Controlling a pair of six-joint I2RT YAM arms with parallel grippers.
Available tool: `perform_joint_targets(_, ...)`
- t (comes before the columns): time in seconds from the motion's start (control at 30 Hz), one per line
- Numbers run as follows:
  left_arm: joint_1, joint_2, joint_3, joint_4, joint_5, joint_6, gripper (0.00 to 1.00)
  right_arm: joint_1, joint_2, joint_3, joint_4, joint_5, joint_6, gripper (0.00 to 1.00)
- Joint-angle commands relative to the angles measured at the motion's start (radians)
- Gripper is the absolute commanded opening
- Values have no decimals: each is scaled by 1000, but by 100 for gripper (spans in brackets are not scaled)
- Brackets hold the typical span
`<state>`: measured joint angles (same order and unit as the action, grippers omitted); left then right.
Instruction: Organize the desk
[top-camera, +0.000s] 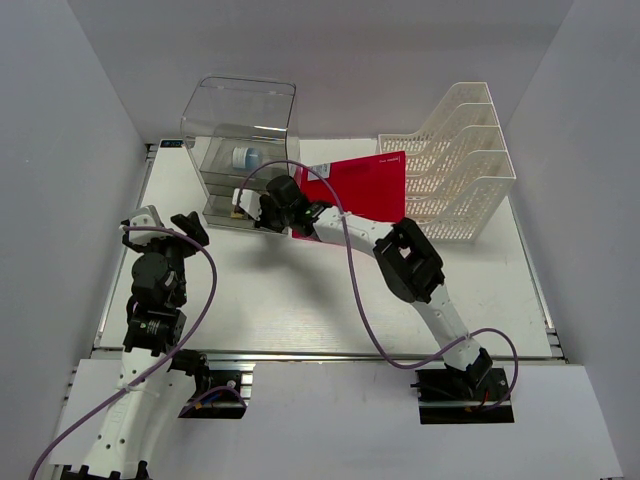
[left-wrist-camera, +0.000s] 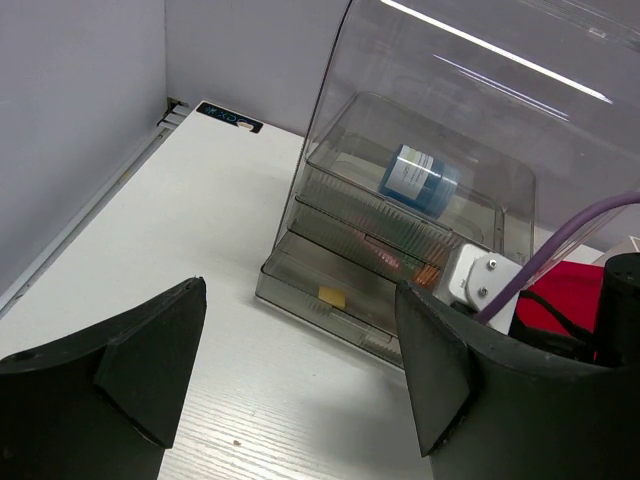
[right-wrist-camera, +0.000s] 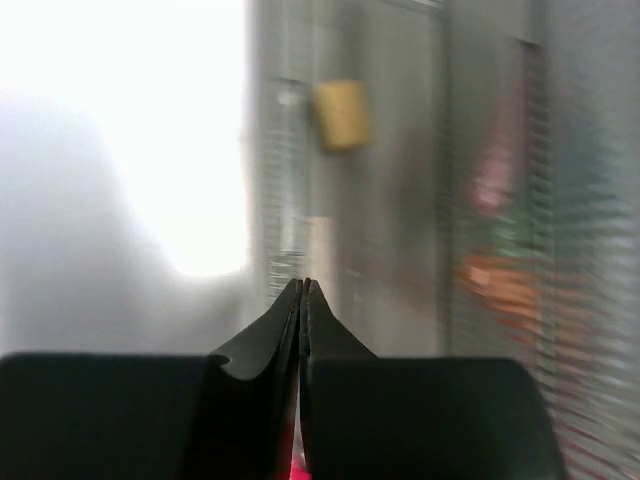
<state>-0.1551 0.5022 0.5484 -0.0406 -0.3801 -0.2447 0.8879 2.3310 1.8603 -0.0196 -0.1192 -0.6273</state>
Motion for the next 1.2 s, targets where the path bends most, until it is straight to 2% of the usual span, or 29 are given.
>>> perform_joint_targets(0.0,5,-4,-8,8,4,-1,86,-1,-70,46,-123,-256,12,0)
perform_joint_targets(0.07,5,-2,-8,8,4,-1,86,0,-65,51,-169,-336,-11,0)
perform_joint_targets(0.2,5,-2,-8,10,4,-1,86,2,-36,53,-207,-338,-78,0)
perform_joint_targets(0.3,5,-2,-8,10,7,-1,86,5,-16,27,-142,-194,-75,0)
perform_joint_targets(0.4,5,-2,-7,11,9,1,86,6,5,8,-30,19,-54,0)
perform_joint_targets(0.53,5,-1,-7,11,10,-1,86,2,37,-10,99,178,-127,0)
perform_joint_targets(0.8,5,2,-8,11,10,1,86,5,73,-41,196,289,-183,0)
perform_joint_targets(1.03,5,6,-8,8,10,1,86,6,109,-70,387,418,-276,0)
perform_joint_targets(1.17,5,9,-7,8,4,2,86,5,116,-76,403,437,-292,0)
